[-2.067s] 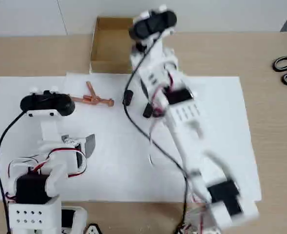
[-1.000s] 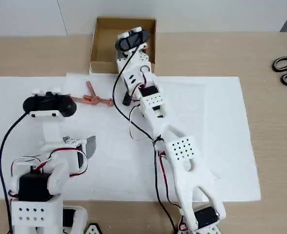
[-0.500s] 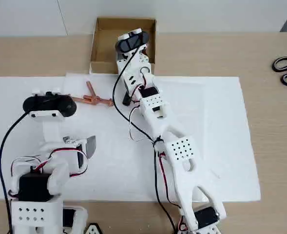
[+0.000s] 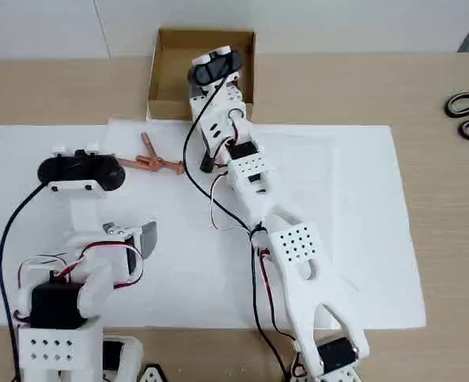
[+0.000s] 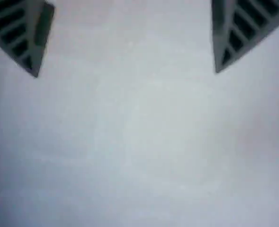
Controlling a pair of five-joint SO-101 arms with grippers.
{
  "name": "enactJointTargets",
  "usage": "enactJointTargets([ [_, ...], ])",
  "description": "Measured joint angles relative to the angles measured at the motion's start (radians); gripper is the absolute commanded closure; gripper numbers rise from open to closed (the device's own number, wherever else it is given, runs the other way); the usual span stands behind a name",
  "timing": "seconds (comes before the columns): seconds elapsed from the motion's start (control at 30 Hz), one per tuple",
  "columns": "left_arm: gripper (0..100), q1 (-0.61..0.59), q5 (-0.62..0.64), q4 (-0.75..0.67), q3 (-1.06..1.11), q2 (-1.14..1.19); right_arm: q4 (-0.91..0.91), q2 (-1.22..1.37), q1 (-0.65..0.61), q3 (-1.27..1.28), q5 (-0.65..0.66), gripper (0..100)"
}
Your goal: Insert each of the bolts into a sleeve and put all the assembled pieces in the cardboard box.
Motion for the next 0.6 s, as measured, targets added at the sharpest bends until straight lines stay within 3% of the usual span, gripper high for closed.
enactJointTargets([
  [0.17, 77, 0.000, 0.000, 0.000, 0.000, 0.000, 0.006, 0.000, -0.002, -0.044, 0.000, 86.2],
  [0.6, 77, 0.000, 0.000, 0.000, 0.000, 0.000, 0.322, 0.008, -0.002, -0.511, 0.000, 86.2],
])
